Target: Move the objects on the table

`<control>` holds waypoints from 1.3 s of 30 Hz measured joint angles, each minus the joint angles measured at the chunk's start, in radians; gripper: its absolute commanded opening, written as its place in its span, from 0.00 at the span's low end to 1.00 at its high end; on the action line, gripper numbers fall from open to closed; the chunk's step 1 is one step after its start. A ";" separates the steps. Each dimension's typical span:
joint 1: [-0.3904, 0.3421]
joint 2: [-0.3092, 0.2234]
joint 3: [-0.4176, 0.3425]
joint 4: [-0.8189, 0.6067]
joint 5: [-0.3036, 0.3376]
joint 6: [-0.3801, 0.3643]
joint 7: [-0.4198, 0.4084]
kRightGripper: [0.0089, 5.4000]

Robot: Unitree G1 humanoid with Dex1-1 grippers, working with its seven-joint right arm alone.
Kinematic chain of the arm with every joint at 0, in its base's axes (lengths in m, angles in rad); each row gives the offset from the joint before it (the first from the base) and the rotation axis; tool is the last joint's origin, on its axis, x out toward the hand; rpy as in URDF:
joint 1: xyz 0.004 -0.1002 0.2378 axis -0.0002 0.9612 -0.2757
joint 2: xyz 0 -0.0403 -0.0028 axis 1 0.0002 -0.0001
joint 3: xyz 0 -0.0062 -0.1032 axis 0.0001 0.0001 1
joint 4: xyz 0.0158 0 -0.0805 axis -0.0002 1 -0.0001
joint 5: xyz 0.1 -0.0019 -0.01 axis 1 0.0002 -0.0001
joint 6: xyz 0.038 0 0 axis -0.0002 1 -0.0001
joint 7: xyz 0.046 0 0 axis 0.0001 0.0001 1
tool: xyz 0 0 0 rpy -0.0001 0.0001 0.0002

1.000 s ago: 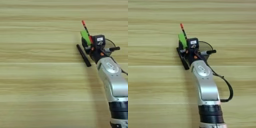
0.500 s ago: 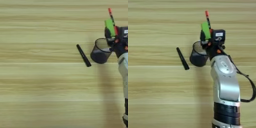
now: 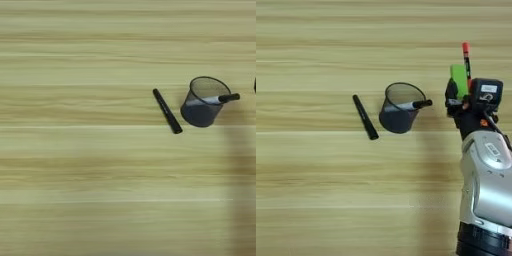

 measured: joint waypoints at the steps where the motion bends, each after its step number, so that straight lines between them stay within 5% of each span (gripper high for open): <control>1: 0.004 -0.002 -0.008 0.013 0.001 -0.002 0.000 0.39; 12: 0.043 0.010 0.029 0.236 -0.009 -0.083 0.001 0.39; 30: -0.026 -0.005 0.099 0.583 -0.017 -0.240 0.009 0.39; 39: -0.029 -0.007 0.119 0.583 -0.014 -0.250 0.008 0.64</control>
